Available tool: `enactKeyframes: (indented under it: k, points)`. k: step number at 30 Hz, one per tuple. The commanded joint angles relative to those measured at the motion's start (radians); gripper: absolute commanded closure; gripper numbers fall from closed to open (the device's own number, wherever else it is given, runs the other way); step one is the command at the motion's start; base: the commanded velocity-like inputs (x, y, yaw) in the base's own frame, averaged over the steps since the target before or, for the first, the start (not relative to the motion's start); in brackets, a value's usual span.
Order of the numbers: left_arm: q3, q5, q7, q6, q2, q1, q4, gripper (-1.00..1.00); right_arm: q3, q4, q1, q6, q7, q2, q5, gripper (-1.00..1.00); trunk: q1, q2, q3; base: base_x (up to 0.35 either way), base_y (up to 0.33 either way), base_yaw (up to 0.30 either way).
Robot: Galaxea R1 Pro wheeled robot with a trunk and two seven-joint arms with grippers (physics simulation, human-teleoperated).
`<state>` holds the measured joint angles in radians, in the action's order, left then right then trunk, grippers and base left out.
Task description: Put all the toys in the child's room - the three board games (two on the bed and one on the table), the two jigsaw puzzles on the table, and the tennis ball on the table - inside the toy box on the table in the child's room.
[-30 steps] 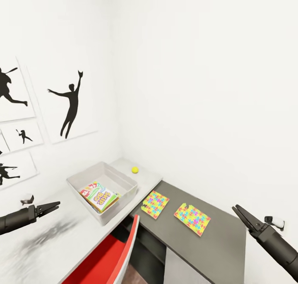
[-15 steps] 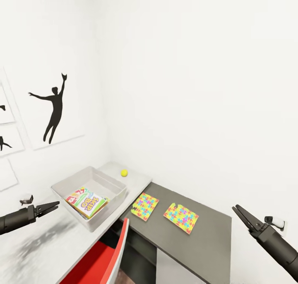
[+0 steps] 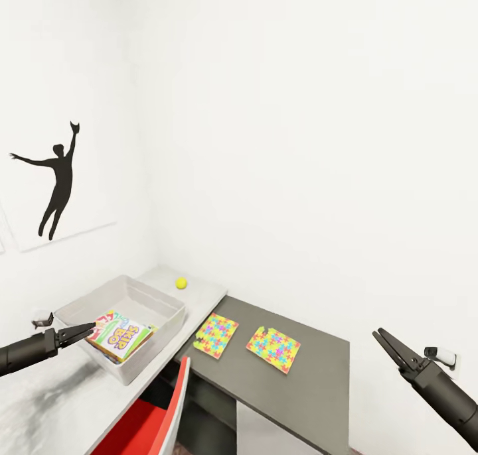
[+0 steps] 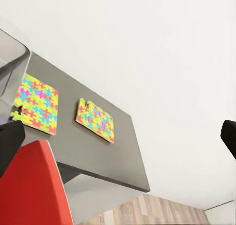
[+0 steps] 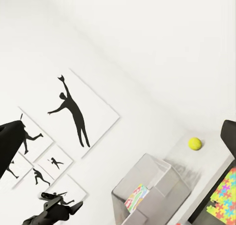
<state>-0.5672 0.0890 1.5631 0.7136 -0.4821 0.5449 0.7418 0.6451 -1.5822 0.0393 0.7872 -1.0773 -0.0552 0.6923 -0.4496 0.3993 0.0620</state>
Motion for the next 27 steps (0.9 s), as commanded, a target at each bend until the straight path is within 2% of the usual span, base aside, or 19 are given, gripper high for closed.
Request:
enactKeyframes:
  k: [1,13,27]
  points:
    - [-0.003,0.009,0.008,0.010,0.000,0.001,0.001,-1.00,0.000,0.001,0.001,0.006,-0.001,0.000,0.003,-1.00,0.000,0.001,0.001,0.000,0.000,-0.201]
    - [-0.003,0.009,0.008,0.010,0.000,0.000,0.001,-1.00,0.002,0.001,0.001,0.006,-0.001,0.001,0.004,-1.00,0.000,0.001,0.008,0.000,0.000,-0.097]
    - [-0.003,0.009,0.008,0.010,0.000,0.000,0.001,-1.00,0.004,0.001,0.001,0.006,-0.001,0.000,0.004,-1.00,0.000,0.001,-0.006,0.000,0.000,-0.180]
